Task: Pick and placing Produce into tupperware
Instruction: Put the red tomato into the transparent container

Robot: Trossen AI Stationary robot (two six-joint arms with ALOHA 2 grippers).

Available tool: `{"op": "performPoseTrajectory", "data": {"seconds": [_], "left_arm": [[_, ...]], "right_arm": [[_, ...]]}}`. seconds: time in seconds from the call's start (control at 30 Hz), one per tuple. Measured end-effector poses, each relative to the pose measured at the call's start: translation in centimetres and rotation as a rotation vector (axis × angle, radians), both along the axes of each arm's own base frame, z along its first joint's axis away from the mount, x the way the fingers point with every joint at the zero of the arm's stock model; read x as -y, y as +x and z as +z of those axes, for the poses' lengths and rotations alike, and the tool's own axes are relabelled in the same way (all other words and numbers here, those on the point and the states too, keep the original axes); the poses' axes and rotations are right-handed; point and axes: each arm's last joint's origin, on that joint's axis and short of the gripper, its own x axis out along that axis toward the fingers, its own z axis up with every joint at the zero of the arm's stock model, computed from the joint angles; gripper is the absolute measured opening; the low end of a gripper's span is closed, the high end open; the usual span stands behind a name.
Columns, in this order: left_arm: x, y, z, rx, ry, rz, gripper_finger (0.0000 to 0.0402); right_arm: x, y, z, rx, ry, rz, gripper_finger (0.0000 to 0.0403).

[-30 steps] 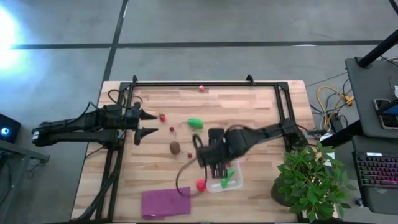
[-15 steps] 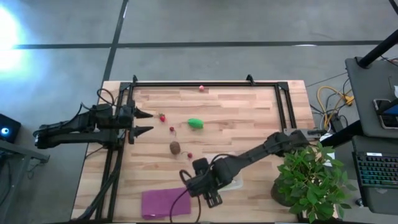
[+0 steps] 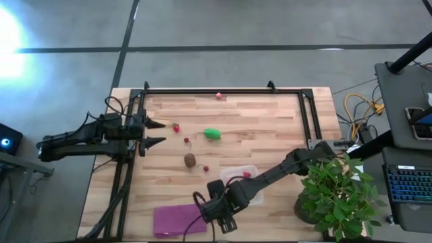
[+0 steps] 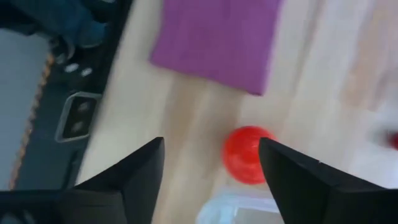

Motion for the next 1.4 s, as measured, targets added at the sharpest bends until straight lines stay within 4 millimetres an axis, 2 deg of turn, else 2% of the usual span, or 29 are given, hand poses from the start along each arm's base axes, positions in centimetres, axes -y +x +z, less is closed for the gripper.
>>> {"op": "performPoseTrajectory", "data": {"seconds": [0.2,0.4,0.77,0.97,1.1,1.27,1.4], "left_arm": [[0.0,-0.2,-0.6,-0.052,-0.008,0.0,0.0255],[0.0,-0.2,-0.7,-0.045,-0.006,0.0,0.0255],[0.0,-0.2,-0.7,-0.044,-0.005,0.004,0.0255],[0.0,-0.2,-0.6,-0.042,-0.003,0.009,0.0255],[0.0,-0.2,-0.6,-0.043,-0.003,0.011,0.0255],[0.0,-0.2,-0.7,-0.045,-0.004,0.011,0.0255],[0.0,-0.1,-0.7,-0.05,-0.005,0.011,0.0255]], "right_arm": [[0.4,0.1,-1.1,-0.06,0.006,-0.07,0.0301],[0.9,0.2,-2.5,-0.068,-0.047,-0.042,0.0321],[3.1,1.0,-4.1,-0.085,-0.092,-0.062,0.0322],[3.1,1.3,-4.5,-0.07,-0.063,-0.052,0.0326],[2.9,1.4,-5.6,-0.059,-0.047,-0.054,0.0327],[3.2,0.8,-7.3,-0.125,-0.072,-0.087,0.0327],[3.3,0.5,-7.9,-0.148,-0.084,-0.087,0.0326]]}}
